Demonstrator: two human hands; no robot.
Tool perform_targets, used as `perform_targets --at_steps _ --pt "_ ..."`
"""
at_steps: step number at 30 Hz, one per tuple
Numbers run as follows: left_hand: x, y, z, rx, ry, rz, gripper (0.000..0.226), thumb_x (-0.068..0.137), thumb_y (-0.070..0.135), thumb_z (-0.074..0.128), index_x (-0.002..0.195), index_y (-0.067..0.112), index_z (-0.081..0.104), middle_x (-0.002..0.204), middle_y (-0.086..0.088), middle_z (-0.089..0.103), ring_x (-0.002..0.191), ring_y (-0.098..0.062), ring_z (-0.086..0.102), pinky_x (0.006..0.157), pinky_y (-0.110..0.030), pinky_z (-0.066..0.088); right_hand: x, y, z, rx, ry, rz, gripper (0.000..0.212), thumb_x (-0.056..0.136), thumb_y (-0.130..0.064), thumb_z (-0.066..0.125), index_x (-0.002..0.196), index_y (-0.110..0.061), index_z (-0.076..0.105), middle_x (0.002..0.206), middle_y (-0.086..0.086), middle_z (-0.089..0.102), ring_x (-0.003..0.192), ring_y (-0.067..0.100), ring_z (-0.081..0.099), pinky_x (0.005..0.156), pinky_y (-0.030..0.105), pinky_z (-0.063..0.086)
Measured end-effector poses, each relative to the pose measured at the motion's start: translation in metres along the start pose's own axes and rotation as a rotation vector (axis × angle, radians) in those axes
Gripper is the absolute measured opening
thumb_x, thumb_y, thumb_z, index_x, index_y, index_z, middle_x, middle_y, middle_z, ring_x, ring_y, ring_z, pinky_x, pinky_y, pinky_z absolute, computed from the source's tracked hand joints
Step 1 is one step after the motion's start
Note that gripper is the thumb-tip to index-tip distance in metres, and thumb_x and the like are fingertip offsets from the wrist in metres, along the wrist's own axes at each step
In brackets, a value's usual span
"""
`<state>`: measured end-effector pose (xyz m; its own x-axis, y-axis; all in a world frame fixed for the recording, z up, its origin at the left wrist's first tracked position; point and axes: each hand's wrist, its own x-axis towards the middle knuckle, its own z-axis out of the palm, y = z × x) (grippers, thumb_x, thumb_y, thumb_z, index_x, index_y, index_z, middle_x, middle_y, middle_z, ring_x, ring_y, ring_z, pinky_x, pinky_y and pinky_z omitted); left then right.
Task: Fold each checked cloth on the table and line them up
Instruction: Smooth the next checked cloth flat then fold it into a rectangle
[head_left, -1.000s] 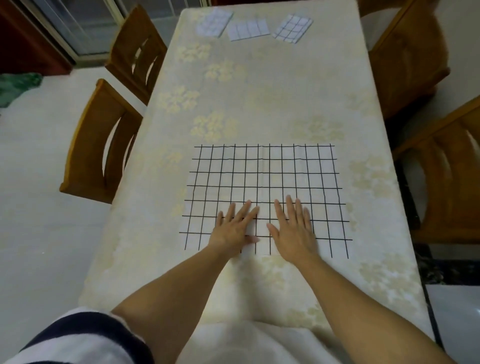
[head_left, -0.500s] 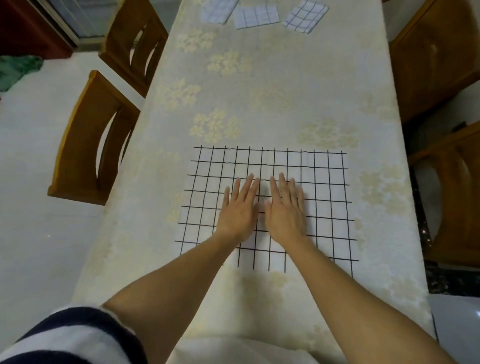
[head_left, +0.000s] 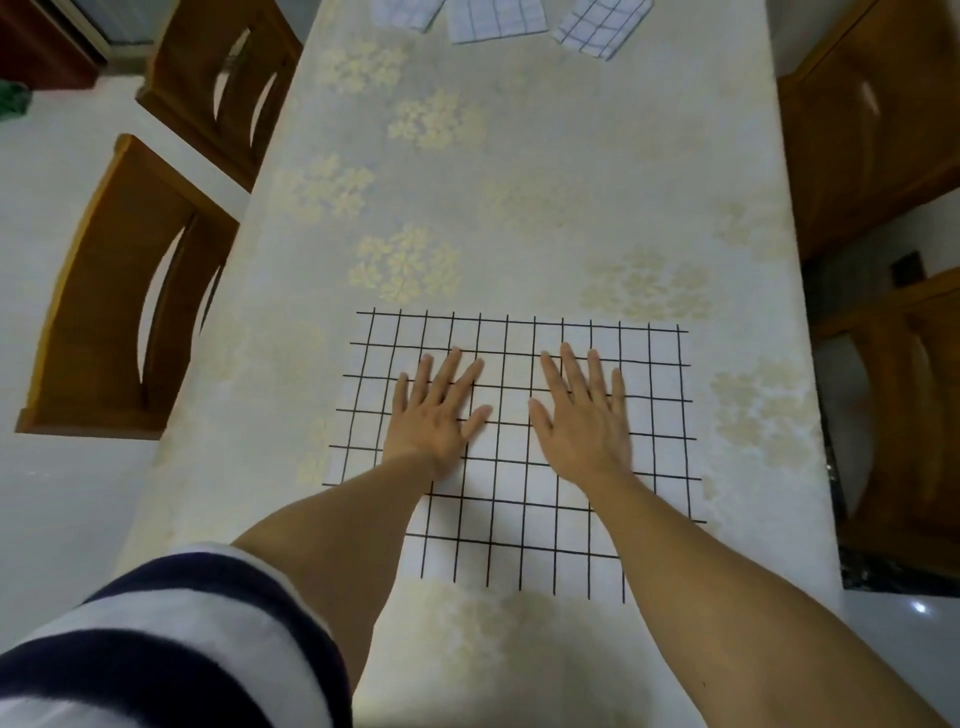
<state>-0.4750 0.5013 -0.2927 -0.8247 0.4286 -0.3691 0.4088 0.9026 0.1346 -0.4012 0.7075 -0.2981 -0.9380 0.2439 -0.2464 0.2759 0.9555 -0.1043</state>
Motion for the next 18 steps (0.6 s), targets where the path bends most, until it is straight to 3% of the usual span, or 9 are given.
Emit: perform_targets --at_steps 4,6,9,12,16,18 --pt "0.004 -0.001 -0.008 0.030 -0.125 0.012 0.067 0.097 0.070 0.004 0.149 0.046 -0.032 0.156 0.015 -0.042 0.148 -0.022 -0.034 0.122 -0.050 -0.014 -0.001 0.007 -0.009 0.082 -0.078 -0.040 0.069 0.098 -0.065 0.009 0.155 -0.034 -0.014 0.163 -0.004 -0.023 0.149 0.023 -0.025 0.121 0.049 -0.012" --pt "0.004 0.003 -0.016 0.063 -0.131 0.025 0.072 0.096 0.072 0.005 0.152 0.041 -0.028 0.159 0.010 -0.038 0.150 -0.025 -0.030 0.123 -0.051 -0.012 -0.013 0.020 -0.007 0.158 -0.075 0.069 0.076 0.097 -0.068 0.019 0.157 -0.029 -0.008 0.164 0.002 -0.019 0.150 0.025 -0.020 0.122 0.047 -0.011" --pt "-0.013 0.010 -0.022 0.106 -0.031 0.123 0.084 0.094 0.076 0.015 0.155 0.034 -0.024 0.161 0.006 -0.034 0.149 -0.023 -0.028 0.124 -0.047 -0.011 -0.055 0.045 -0.004 0.311 0.051 0.331 0.087 0.093 -0.064 0.045 0.157 -0.014 0.013 0.165 0.012 0.007 0.152 0.029 0.003 0.123 0.046 0.007" --pt "-0.044 0.015 -0.011 0.072 -0.147 0.199 0.095 0.093 0.074 0.034 0.155 0.033 -0.026 0.160 0.004 -0.036 0.149 -0.026 -0.029 0.124 -0.048 -0.008 -0.094 0.057 -0.009 0.393 0.166 0.541 0.088 0.085 -0.054 0.068 0.150 -0.008 0.032 0.153 0.016 0.032 0.140 0.034 0.025 0.113 0.047 0.025" --pt "-0.070 0.027 -0.002 0.088 -0.230 0.168 0.102 0.092 0.067 0.049 0.157 0.031 -0.022 0.164 0.000 -0.030 0.152 -0.032 -0.023 0.125 -0.055 0.000 -0.101 0.064 -0.015 0.698 0.096 0.744 0.084 0.074 -0.047 0.082 0.135 -0.006 0.042 0.135 0.018 0.046 0.116 0.036 0.052 0.092 0.044 0.050" --pt "-0.076 0.032 -0.005 0.113 -0.254 0.167 0.107 0.089 0.068 0.054 0.157 0.032 -0.020 0.164 -0.001 -0.029 0.152 -0.033 -0.021 0.124 -0.057 0.003 -0.099 0.071 -0.026 0.791 0.017 0.815 0.081 0.074 -0.050 0.081 0.131 -0.004 0.047 0.128 0.018 0.055 0.110 0.036 0.059 0.084 0.040 0.053"
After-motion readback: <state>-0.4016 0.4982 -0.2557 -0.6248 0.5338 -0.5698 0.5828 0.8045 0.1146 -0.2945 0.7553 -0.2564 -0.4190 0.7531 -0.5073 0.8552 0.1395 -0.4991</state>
